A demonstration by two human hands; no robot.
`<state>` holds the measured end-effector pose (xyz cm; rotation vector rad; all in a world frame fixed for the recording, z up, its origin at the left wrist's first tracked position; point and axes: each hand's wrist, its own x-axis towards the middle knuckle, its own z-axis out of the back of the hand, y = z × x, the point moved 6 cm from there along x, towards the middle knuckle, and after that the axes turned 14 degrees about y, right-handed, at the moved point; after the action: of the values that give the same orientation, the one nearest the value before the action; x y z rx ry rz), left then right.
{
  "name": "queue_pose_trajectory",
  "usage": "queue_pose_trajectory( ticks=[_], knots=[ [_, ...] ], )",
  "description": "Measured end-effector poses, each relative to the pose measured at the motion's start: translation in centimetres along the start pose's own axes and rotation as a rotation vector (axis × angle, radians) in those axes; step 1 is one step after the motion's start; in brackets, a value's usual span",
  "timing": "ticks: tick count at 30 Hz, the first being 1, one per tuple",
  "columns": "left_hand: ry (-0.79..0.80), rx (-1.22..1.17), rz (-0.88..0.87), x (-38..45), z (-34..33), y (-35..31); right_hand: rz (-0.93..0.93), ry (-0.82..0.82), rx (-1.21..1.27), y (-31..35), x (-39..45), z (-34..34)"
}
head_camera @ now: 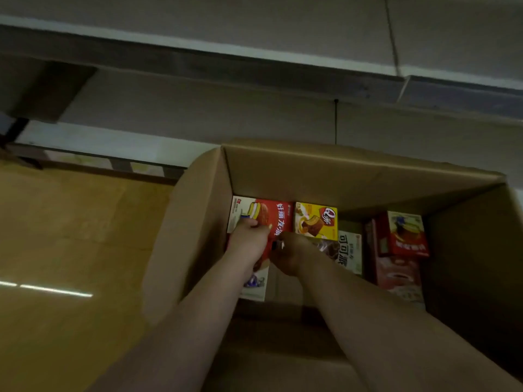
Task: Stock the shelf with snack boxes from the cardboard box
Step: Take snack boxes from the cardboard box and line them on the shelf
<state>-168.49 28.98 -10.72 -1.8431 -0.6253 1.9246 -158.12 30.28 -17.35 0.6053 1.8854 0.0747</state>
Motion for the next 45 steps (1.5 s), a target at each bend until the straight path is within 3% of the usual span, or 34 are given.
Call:
queue_pose_trajectory(
  ticks=[5, 8, 14, 16, 20, 23, 26, 29, 31, 34, 35, 40, 45],
  knots=[
    [-0.036, -0.347, 0.072, 4.6, 0.3, 1.1, -0.002, -0.022, 0.259, -1.7, 5.7, 0.0],
    [-0.034, -0.493, 0.097, 5.3, 0.7, 1.7, 0.039, -0.043, 0.291, -1.7, 6.3, -0.4],
    [-0.022, -0.425, 0.042, 4.6, 1.8, 1.9, -0.128, -0.031, 0.415, -2.2, 7.7, -1.0],
    [-0.034, -0.299, -0.01, 4.7, 2.2, 1.3, -0.144, 0.0, 0.313, -2.0, 7.4, -1.0],
    [-0.069, 0.246, -0.164, 4.7, 2.3, -1.3, -0.036, 0.045, 0.049, -0.5, 3.7, 0.4],
    [-0.088, 0.504, -0.178, 4.5, 2.2, -1.8, -0.025, 0.066, -0.294, 2.0, 0.0, 2.5],
    [0.101, 0.491, -0.146, 4.3, 1.3, -0.9, 0.088, 0.162, -0.566, 6.0, -2.1, 3.3],
    [0.305, 0.283, -0.093, 3.6, 0.1, -0.1, 0.087, 0.305, -0.549, 7.9, -2.4, 3.4],
    [0.303, 0.235, -0.135, 3.6, -0.2, 0.0, 0.122, 0.171, -0.498, 8.5, -0.9, 5.6],
    [0.19, 0.23, -0.133, 3.9, 0.1, 0.6, 0.166, -0.327, -0.587, 9.2, 1.3, 11.2],
    [0.155, 0.242, -0.114, 4.0, 0.2, 0.9, 0.147, -0.378, -0.598, 8.7, 1.9, 12.2],
    [0.092, 0.211, -0.034, 4.3, 0.6, 1.8, -0.002, -0.205, -0.408, 5.4, 4.5, 12.2],
    [0.04, 0.206, -0.018, 4.9, 0.5, 2.0, 0.051, -0.172, -0.289, 4.8, 6.9, 13.8]
  ],
)
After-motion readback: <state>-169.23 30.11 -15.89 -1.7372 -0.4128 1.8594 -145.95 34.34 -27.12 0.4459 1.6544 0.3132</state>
